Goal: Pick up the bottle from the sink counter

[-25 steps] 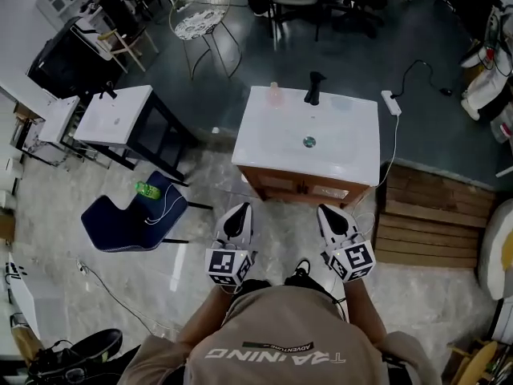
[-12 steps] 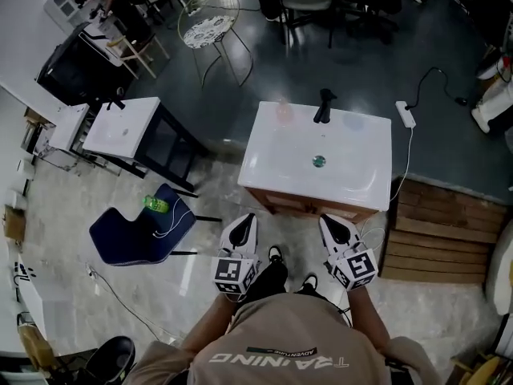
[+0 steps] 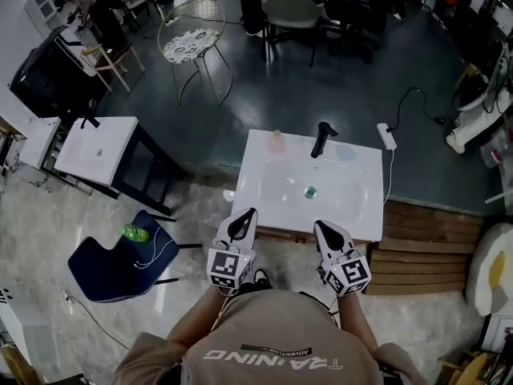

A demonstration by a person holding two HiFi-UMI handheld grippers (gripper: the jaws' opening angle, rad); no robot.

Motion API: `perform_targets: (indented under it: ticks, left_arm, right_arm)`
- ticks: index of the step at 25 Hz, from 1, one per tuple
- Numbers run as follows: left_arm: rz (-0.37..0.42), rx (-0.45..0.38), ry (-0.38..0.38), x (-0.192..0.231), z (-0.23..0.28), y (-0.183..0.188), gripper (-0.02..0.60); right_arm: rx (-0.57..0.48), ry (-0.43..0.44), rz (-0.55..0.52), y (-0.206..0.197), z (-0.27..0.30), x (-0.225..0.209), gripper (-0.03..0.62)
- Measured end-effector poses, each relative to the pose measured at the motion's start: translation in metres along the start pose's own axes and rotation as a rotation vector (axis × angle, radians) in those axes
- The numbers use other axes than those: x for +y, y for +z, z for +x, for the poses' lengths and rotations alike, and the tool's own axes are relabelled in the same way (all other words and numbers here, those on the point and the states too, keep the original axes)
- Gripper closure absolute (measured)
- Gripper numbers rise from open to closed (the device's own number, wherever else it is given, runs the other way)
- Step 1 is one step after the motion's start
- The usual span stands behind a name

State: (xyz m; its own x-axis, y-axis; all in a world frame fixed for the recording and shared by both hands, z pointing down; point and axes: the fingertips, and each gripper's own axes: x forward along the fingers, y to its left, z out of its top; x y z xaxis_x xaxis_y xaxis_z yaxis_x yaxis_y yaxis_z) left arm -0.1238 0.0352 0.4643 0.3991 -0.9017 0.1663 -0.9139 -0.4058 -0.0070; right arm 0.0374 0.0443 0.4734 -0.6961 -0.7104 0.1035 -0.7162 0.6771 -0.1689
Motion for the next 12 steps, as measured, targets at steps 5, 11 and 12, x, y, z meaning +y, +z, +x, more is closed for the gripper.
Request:
perform_targets:
  ticks: [5, 11, 12]
  left_arm:
    - [0.058, -0.025, -0.101, 0.041, 0.027, -0.008, 0.574]
    - [0.065, -0.017, -0.178, 0.052, 0.065, -0.005, 0.574]
    - [0.060, -0.013, -0.182, 0.052, 0.072, -0.005, 0.574]
  right_arm:
    - [-0.038, -0.041, 0.067, 0.004, 0.046, -0.006, 0.586]
    - [0.046, -0.018, 0.004, -0.001, 0.077, 0.005, 0.586]
    - [0.054, -0.017, 0.001, 0.000, 0.081, 0.001, 0.586]
